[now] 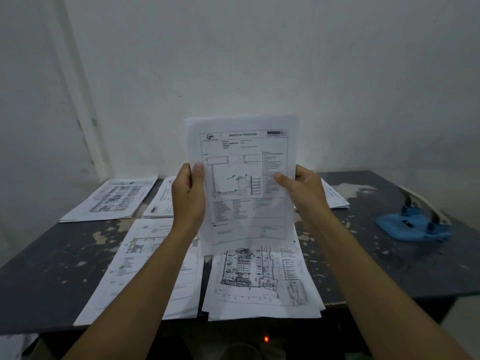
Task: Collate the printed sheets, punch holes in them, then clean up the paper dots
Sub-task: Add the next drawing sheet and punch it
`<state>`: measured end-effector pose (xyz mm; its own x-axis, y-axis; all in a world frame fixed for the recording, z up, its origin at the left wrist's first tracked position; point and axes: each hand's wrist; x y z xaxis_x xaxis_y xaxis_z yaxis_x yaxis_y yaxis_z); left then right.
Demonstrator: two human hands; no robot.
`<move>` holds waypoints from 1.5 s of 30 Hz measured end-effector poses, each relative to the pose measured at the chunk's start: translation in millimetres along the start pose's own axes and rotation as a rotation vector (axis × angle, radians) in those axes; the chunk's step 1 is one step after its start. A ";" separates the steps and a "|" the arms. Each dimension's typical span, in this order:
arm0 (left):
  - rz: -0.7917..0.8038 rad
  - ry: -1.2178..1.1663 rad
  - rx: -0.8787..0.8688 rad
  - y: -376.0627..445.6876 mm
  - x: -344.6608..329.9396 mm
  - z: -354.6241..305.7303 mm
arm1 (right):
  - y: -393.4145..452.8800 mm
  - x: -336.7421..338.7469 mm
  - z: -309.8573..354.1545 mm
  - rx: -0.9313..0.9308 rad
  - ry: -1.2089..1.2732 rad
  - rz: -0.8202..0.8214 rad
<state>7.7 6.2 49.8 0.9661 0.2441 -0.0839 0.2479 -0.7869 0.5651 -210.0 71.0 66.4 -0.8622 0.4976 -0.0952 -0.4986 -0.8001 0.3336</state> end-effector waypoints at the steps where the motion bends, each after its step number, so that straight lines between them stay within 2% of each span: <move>1: 0.006 -0.014 0.007 -2.0 -0.3 0.4 | -0.3 3.4 -1.4 0.001 0.005 -0.009; 5: 0.027 0.034 0.003 -14.7 -5.9 4.9 | -11.5 10.5 -19.7 -0.058 -0.023 -0.038; 9: 0.016 0.047 -0.029 -13.8 -11.0 1.9 | -9.2 11.7 -20.3 -0.041 -0.023 -0.040; 15: 0.044 0.052 0.015 -22.3 -13.4 13.8 | -13.9 15.5 -29.7 -0.048 -0.031 -0.015; 31: 0.086 0.135 -0.136 -7.3 -55.7 -16.5 | 12.2 53.4 10.5 -0.044 -0.126 -0.035; 39: 0.180 0.082 -0.072 -13.6 -114.3 -18.6 | 44.1 109.1 16.0 -0.027 -0.267 -0.146; 45: 0.262 0.020 0.046 -28.4 -170.0 -7.7 | 76.9 167.2 11.4 0.127 -0.529 -0.302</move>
<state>-164.2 -8.5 54.3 0.9963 0.0393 0.0767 -0.0071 -0.8496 0.5274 -391.5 96.4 86.8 -0.5074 0.8203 0.2637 -0.6710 -0.5682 0.4764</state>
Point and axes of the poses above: each hand's wrist, its own y-axis towards the middle knuckle, its own x-axis out of the back of the hand, z = x × y, and after that the axes turned 7 degrees about -z, right-handed
